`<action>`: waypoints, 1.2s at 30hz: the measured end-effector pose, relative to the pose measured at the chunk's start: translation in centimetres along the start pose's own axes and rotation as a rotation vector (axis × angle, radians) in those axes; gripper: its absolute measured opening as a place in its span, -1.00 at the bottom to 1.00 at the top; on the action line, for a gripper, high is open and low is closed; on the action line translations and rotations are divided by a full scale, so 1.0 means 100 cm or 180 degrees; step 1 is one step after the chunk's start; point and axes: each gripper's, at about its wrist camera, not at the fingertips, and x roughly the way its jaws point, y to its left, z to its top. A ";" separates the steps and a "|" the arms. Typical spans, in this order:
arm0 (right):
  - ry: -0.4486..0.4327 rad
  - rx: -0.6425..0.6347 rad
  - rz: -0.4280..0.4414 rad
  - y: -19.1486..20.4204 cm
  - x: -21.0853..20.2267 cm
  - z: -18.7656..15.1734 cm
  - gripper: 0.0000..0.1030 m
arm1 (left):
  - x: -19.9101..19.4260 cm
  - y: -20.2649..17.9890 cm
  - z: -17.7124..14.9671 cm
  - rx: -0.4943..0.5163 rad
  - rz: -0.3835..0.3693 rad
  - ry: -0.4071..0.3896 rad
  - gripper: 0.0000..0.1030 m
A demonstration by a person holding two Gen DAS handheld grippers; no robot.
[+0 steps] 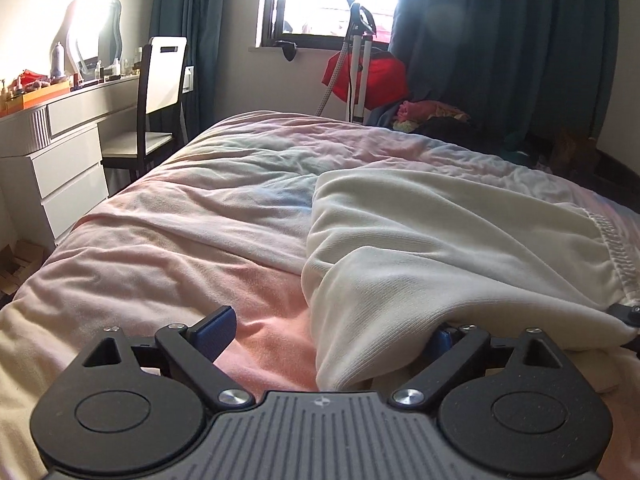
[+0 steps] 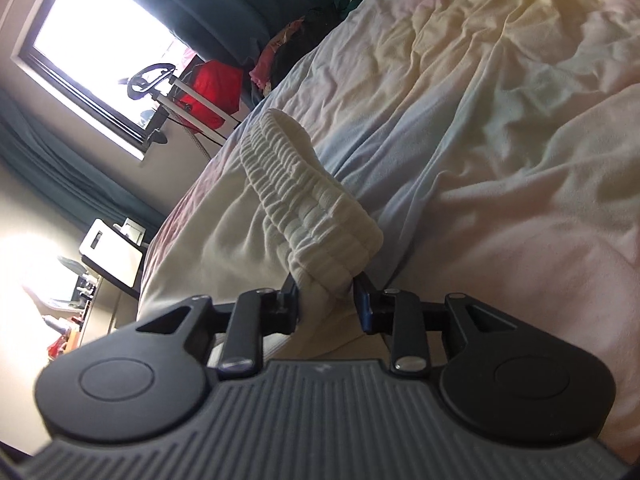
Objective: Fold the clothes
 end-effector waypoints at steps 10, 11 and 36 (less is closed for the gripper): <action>0.0280 0.0474 0.0169 -0.021 0.019 -0.004 0.16 | 0.011 0.014 0.001 -0.0328 0.0028 0.0154 0.92; 0.0309 0.0439 0.0181 -0.020 0.021 -0.004 0.17 | 0.012 0.015 0.001 -0.0364 0.0033 0.0174 0.93; 0.0287 0.0313 0.0694 -0.001 0.004 0.011 0.40 | 0.024 0.041 0.001 -0.0899 0.0022 0.0353 0.98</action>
